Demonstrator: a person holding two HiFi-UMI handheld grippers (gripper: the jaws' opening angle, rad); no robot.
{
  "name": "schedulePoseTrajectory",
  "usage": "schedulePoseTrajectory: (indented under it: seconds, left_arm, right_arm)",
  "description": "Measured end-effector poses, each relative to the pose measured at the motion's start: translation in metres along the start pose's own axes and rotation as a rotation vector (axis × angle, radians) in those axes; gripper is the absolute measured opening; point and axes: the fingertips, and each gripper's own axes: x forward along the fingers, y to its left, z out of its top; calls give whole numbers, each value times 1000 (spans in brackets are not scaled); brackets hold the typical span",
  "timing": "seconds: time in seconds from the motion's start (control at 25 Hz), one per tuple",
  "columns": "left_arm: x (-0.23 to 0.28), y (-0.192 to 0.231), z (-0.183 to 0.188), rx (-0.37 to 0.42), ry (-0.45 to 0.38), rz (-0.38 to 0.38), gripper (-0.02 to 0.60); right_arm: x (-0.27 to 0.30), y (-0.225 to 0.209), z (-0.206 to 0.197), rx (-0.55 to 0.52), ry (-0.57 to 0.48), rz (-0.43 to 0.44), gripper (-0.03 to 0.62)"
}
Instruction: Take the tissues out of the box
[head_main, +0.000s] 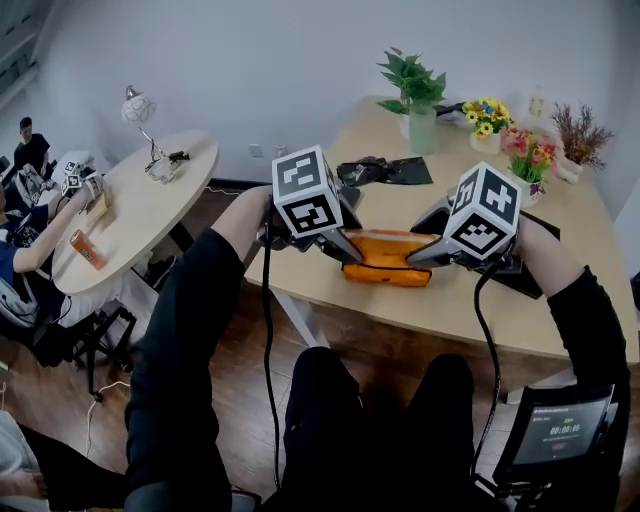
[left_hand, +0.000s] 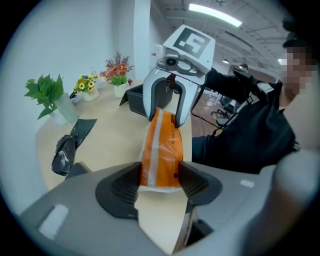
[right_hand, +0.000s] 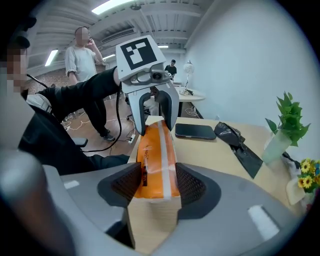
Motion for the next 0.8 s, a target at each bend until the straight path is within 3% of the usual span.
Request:
schedulePoseTrajectory:
  seconds: [0.28, 0.8]
  left_arm:
    - [-3, 18, 1, -64, -131, 23, 262]
    - [-12, 25, 3, -37, -153, 83, 262]
  right_arm:
    - [-3, -10, 1, -37, -53, -75, 259]
    - [-10, -17, 2, -76, -58, -125, 261]
